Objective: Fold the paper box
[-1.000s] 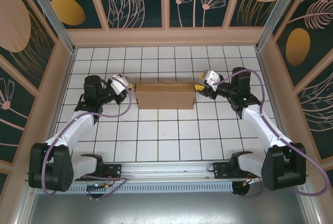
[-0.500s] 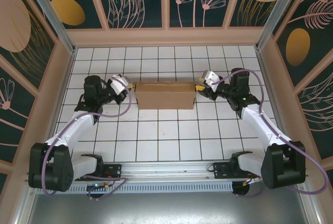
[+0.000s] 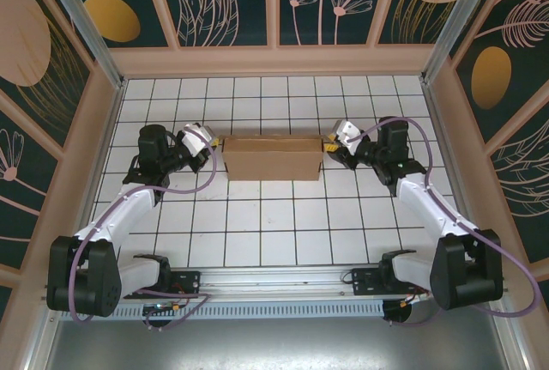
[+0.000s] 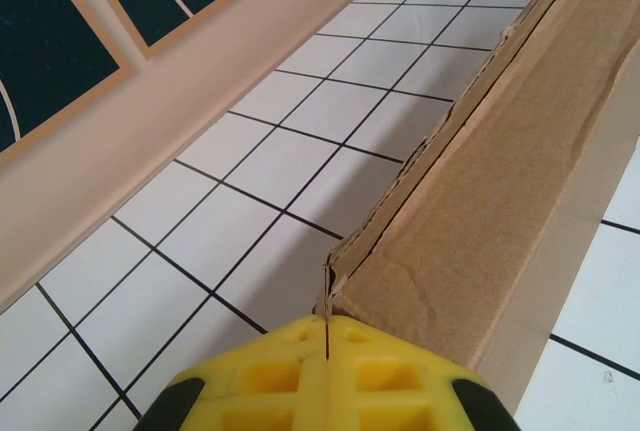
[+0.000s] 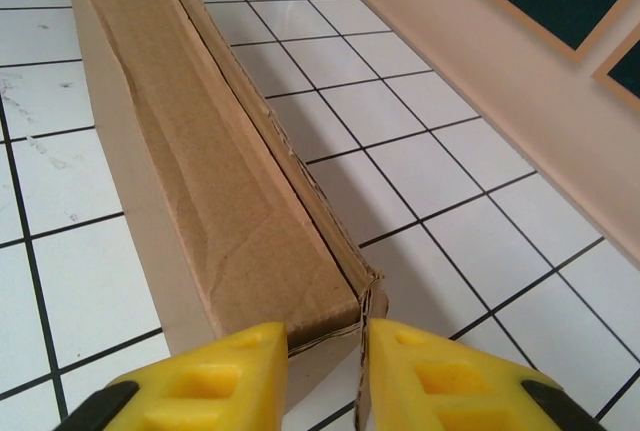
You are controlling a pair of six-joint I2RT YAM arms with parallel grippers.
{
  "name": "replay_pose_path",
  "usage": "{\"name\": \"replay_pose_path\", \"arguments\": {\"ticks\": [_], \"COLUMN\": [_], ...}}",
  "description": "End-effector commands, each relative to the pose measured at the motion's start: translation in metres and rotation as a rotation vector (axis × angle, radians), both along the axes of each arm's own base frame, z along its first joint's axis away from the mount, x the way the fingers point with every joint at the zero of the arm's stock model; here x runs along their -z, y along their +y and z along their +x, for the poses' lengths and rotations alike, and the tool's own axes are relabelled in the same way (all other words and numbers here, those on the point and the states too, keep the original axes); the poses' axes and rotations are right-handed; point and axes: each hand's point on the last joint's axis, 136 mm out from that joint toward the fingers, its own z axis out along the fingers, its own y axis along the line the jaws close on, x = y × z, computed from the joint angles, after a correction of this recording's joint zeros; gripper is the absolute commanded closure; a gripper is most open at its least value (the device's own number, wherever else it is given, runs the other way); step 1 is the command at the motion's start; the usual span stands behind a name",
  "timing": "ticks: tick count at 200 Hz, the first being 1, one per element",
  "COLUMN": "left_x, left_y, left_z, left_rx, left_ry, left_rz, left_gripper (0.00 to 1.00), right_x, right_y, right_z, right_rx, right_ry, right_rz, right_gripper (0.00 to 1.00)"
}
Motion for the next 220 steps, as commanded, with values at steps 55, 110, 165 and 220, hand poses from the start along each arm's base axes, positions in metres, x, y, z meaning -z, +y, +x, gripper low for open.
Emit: {"name": "replay_pose_path", "arguments": {"ticks": [55,110,165,220], "left_x": [-0.017,-0.017,-0.027,-0.021], "left_y": [-0.002,-0.011,-0.015,-0.021], "left_z": [-0.002,-0.005,0.005,0.03], "left_rx": [-0.004,-0.042,-0.134,-0.263], "left_ry": [-0.048,-0.017,0.15,0.434], "left_rz": [-0.042,-0.079,-0.22,-0.31], "left_gripper": [1.0,1.0,1.0,1.0], "right_x": [-0.013,-0.016,-0.023,-0.027], "right_y": [0.007,0.021,0.027,0.025], "right_z": [0.013,0.015,0.031,0.039], "right_rx": [0.023,0.03,0.159,0.276], "right_ry": [0.024,0.083,0.223,0.365], "right_rz": [0.027,0.072,0.19,0.267], "right_gripper": [0.87,0.95,1.0,1.0]}}
